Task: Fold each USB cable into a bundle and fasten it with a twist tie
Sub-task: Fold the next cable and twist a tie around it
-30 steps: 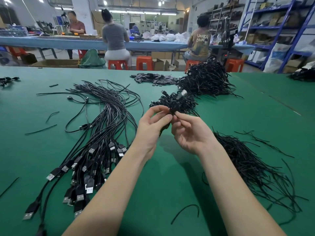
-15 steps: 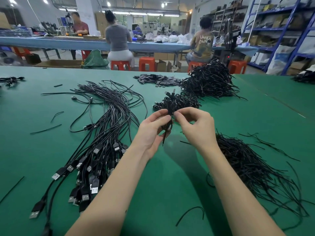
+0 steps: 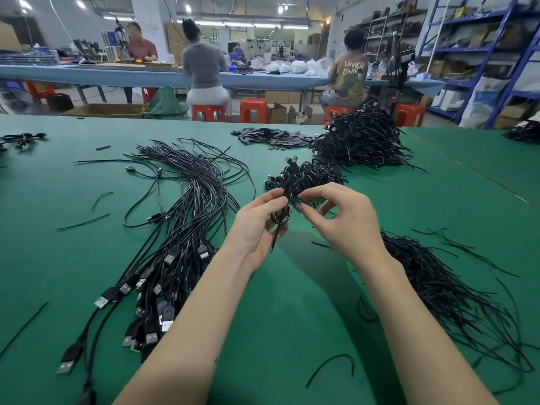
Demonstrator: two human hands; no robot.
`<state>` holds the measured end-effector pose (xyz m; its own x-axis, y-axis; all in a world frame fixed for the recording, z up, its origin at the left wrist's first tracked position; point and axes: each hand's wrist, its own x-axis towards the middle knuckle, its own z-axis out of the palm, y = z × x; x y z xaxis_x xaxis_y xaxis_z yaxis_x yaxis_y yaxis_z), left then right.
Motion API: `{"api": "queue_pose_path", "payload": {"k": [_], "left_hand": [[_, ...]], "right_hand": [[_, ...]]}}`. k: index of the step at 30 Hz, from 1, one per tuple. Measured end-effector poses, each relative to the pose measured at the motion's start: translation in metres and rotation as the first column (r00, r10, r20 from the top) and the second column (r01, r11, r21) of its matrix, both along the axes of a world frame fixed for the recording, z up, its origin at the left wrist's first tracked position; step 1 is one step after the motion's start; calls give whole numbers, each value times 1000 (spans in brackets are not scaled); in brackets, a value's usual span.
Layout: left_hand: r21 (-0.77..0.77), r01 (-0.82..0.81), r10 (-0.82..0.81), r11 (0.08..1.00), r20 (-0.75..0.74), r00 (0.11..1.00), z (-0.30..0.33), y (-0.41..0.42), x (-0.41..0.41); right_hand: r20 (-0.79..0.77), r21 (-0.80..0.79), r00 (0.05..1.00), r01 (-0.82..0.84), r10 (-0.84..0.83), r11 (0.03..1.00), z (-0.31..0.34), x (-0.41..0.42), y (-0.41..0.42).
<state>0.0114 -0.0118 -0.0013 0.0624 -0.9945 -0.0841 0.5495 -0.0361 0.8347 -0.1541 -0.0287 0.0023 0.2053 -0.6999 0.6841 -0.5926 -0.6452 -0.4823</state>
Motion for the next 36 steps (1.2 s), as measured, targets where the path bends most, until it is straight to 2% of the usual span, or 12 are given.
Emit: {"api": "queue_pose_path", "payload": {"k": [5, 7, 10, 12, 14, 16, 19, 27, 30, 32, 34, 36], "left_hand": [[-10, 3, -2, 1000, 60, 998, -1, 0, -1], [-16, 3, -1, 1000, 80, 997, -1, 0, -1], [-36, 24, -21, 999, 95, 995, -1, 1, 0], [-28, 20, -17, 999, 91, 996, -1, 1, 0], [1, 6, -6, 1000, 82, 997, -1, 0, 0], [22, -7, 5, 1000, 72, 997, -2, -1, 1], [30, -13, 11, 999, 57, 998, -2, -1, 2], [11, 7, -8, 1000, 70, 998, -2, -1, 6], [-27, 27, -25, 999, 83, 996, -2, 0, 3], [-49, 51, -46, 997, 98, 994, -2, 1, 1], [-40, 54, -49, 998, 103, 993, -2, 1, 0], [-8, 29, -29, 1000, 87, 996, -2, 0, 1]], "right_hand": [[319, 337, 944, -28, -86, 941, -2, 19, 3], [612, 657, 764, -346, -206, 670, 3, 27, 5], [793, 572, 447, -780, -415, 253, 7, 25, 8], [795, 605, 529, -727, -295, 325, 4, 22, 7], [631, 615, 774, -450, -61, 647, 1, 17, 5], [349, 387, 935, -196, 54, 901, 0, 10, 3], [36, 78, 999, -14, 11, 997, -4, 5, 1], [159, 271, 986, -1, -44, 962, -9, 16, -2], [680, 658, 725, -538, -111, 527, -3, 21, 2], [831, 516, 434, -835, -348, 191, 0, 21, 6], [840, 501, 418, -843, -348, 197, -2, 21, 6], [740, 627, 659, -604, -134, 492, -7, 21, 4]]}}
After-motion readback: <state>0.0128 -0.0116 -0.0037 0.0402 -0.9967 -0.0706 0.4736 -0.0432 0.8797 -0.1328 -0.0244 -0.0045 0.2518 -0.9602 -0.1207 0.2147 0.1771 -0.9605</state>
